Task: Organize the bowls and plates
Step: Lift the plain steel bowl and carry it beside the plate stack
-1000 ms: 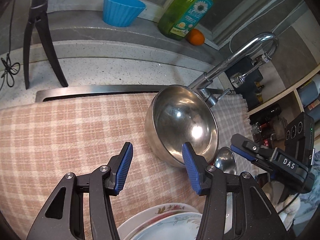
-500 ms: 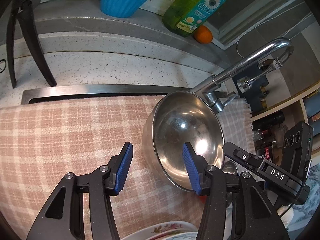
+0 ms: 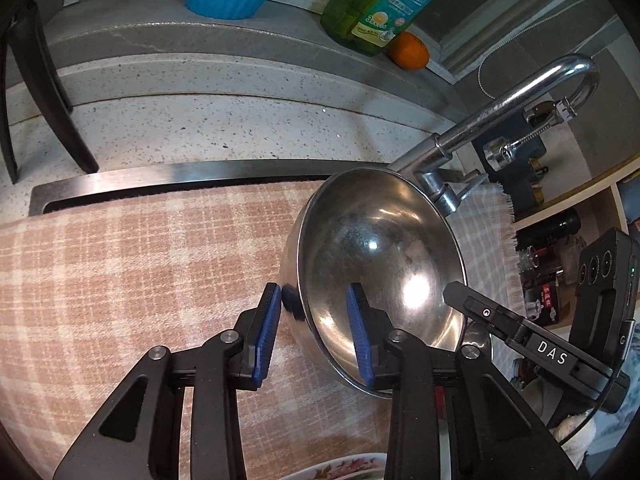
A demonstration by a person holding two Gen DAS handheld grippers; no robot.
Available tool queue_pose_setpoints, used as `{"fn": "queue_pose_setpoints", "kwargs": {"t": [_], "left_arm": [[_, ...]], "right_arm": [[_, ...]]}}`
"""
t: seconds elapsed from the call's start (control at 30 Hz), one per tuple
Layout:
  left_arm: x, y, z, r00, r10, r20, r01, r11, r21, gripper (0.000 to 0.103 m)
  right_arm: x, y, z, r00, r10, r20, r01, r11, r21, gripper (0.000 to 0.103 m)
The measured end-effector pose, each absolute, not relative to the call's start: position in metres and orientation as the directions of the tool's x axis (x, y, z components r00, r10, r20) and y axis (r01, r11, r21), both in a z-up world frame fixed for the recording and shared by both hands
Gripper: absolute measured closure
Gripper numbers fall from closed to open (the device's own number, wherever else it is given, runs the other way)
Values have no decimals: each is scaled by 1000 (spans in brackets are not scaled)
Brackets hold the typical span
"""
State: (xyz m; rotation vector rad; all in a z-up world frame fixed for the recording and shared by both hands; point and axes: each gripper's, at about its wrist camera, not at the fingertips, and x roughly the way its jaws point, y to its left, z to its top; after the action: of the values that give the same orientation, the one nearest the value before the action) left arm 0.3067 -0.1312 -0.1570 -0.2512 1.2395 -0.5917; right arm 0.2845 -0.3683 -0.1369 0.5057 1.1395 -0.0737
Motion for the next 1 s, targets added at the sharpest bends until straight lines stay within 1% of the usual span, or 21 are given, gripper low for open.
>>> {"fn": "queue_pose_setpoints", "kwargs": {"t": [0.07, 0.47, 1.0], "left_arm": [[307, -131, -157, 200, -550, -811, 284, 825, -489, 73], [295, -112, -149, 238, -531, -813, 271, 841, -469, 73], [249, -39, -125, 340, -487, -804, 197, 873, -446, 73]], "right_arm": [[285, -369, -136, 429, 193, -883, 306, 888, 343, 90], [280, -353, -130, 427, 215, -878, 272, 896, 352, 90], [258, -279, -106, 431, 302, -850, 112, 917, 383, 90]]}}
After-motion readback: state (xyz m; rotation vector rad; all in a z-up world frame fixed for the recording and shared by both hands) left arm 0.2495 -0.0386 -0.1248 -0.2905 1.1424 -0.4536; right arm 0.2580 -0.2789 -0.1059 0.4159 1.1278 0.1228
